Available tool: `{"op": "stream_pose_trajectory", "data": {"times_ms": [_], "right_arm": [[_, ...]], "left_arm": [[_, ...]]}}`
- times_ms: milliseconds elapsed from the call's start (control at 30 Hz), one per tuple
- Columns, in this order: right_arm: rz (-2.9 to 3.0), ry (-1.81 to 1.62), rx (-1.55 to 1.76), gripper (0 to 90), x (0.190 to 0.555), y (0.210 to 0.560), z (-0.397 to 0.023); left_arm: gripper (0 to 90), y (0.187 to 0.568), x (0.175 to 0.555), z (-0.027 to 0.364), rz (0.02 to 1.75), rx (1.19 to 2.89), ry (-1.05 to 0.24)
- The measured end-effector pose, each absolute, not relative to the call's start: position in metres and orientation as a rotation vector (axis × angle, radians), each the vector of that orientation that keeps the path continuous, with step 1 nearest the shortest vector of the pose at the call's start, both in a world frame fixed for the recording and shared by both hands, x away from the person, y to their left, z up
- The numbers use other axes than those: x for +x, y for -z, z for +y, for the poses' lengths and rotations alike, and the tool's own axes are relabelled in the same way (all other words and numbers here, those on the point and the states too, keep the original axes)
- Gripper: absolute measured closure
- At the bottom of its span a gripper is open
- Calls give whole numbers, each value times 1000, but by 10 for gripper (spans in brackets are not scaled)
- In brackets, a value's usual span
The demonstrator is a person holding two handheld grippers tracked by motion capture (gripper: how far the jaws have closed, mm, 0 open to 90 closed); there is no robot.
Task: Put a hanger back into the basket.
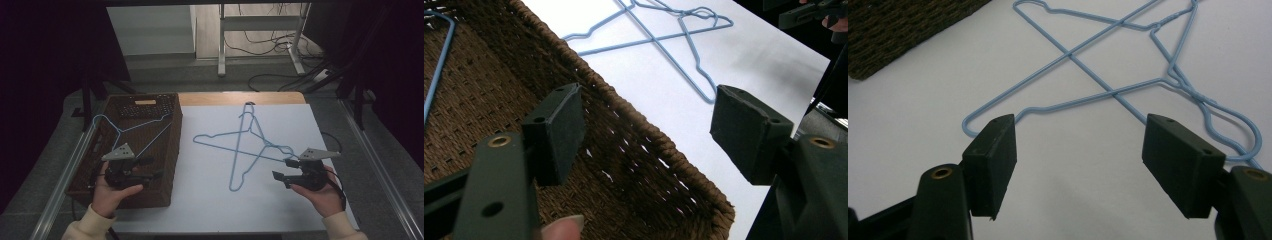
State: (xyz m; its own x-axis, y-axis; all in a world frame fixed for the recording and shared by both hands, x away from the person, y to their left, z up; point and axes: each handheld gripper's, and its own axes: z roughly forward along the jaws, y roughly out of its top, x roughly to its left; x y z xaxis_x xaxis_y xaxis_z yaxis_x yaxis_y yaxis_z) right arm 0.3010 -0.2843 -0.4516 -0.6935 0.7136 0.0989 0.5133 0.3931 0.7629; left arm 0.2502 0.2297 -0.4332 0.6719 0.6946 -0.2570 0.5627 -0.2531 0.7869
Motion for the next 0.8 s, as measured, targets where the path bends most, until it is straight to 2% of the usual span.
{"op": "stream_pose_trajectory", "data": {"times_ms": [433, 567, 700, 800], "right_arm": [[2419, -1061, 1150, 316, 323, 462, -259], [2433, -1038, 1163, 352, 331, 465, -252], [2451, -1020, 1182, 427, 338, 467, -244], [2479, -993, 1176, 537, 342, 469, -234]], "left_arm": [[302, 437, 248, 231, 996, 1940, -183], [302, 438, 247, 232, 1000, 1941, -181], [303, 438, 247, 232, 1000, 1940, -185], [303, 438, 247, 230, 997, 1944, -185]]}}
